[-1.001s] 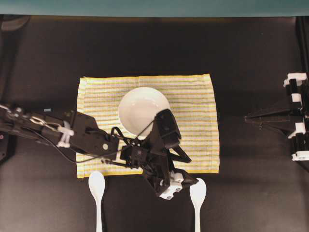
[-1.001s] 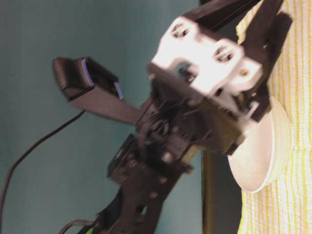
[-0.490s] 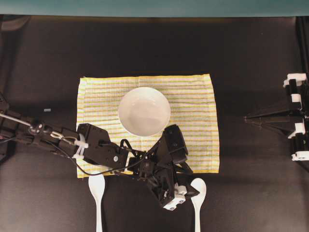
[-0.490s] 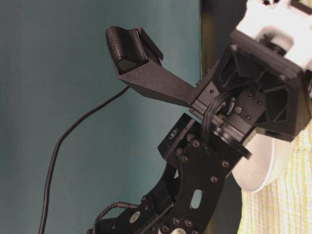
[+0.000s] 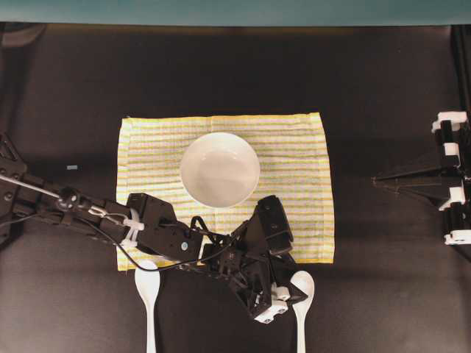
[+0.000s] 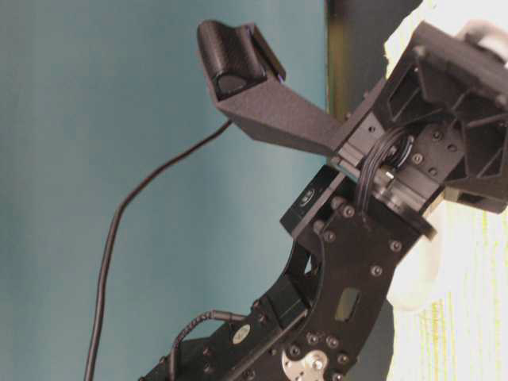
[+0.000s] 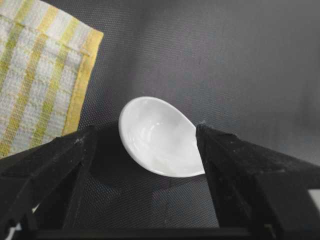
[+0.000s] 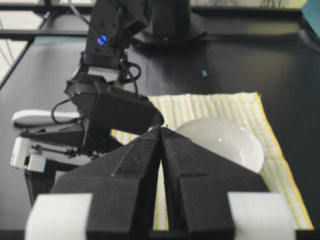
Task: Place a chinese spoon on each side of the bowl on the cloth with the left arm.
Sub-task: 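Lift the spoon and place it on the cloth right of the bowl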
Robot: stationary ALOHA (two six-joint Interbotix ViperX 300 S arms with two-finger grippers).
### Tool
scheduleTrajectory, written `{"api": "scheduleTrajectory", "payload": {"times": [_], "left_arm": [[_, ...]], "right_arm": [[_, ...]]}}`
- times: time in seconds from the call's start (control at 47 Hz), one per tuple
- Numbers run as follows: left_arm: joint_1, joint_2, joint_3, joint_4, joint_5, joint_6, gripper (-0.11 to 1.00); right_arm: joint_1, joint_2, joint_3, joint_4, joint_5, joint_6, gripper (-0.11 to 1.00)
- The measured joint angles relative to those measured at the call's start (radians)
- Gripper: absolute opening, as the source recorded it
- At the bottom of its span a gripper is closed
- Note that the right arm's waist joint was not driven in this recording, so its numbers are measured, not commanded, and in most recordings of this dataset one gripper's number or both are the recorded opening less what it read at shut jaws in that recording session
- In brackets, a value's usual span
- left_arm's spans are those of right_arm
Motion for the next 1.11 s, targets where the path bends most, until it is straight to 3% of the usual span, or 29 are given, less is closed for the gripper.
{"api": "scheduleTrajectory", "payload": {"times": [0.085, 0.17, 0.319, 0.383, 0.596, 0.788, 0.937, 1.107], "left_arm": [[0.000, 0.002, -0.006, 0.002, 0.018, 0.014, 0.68], [0.000, 0.002, -0.014, 0.002, 0.038, 0.018, 0.56], [0.000, 0.005, -0.026, 0.002, 0.066, 0.028, 0.18], [0.000, 0.005, -0.032, 0.002, 0.069, 0.028, 0.07], [0.005, -0.012, -0.043, 0.002, 0.124, 0.028, 0.07], [0.040, -0.104, -0.057, 0.002, 0.295, 0.031, 0.07], [0.112, -0.186, -0.078, 0.002, 0.423, 0.040, 0.06], [0.221, -0.225, -0.091, 0.002, 0.482, 0.052, 0.06]], "right_arm": [[0.000, 0.000, 0.000, 0.000, -0.002, 0.000, 0.00], [0.000, 0.000, 0.000, 0.000, -0.002, 0.000, 0.00], [0.000, 0.002, 0.011, 0.000, -0.002, 0.000, 0.00], [0.000, 0.002, 0.015, 0.000, -0.002, -0.002, 0.00], [0.000, 0.000, 0.023, 0.006, -0.002, 0.000, 0.00], [0.000, 0.002, 0.023, 0.006, -0.002, -0.002, 0.00], [0.000, 0.000, 0.023, 0.006, -0.002, -0.002, 0.00], [0.000, 0.000, 0.023, 0.006, -0.014, 0.000, 0.00]]}}
